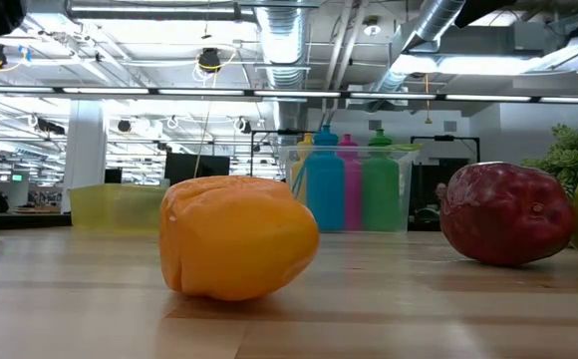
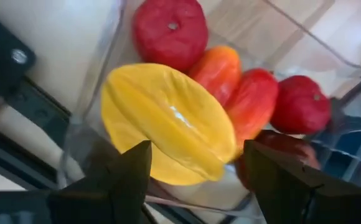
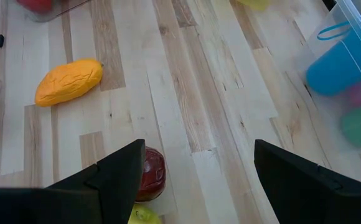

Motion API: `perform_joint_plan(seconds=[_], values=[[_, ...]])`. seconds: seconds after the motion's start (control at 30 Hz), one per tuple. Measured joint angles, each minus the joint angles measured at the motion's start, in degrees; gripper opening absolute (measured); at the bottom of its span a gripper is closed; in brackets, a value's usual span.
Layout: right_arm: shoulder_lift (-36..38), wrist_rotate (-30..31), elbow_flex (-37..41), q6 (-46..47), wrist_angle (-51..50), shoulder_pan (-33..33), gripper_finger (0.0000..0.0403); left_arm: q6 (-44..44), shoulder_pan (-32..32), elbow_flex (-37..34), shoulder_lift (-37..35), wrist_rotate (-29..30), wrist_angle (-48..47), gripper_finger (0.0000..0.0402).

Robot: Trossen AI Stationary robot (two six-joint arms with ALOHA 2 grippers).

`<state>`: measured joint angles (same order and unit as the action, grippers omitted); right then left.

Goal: Pick & Place Food Item
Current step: Put the yellow mango into the transparent bin

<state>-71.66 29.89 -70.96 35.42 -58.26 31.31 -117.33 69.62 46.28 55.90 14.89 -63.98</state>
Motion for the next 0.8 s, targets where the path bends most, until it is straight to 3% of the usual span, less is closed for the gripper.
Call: perform_joint_plan(seconds=[0.47, 0.63, 0.8], values=[[0.0, 0.0, 0.0, 0.0, 0.0, 0.2, 0.0292, 1.4, -0.9, 0.0, -9.1, 0.5, 14.8, 0.0218], [0.0, 0.0, 0.0, 0.1, 0.0, 0.2, 0.0292, 2.6, -1.4, 0.1, -7.7, 10.2, 17.0, 0.0202], [0.0, 0.0, 0.0, 0.1, 0.0, 0.2, 0.0292, -7.4, -4.0, -1.7, 0.1, 1.8, 19.6, 0.0166]])
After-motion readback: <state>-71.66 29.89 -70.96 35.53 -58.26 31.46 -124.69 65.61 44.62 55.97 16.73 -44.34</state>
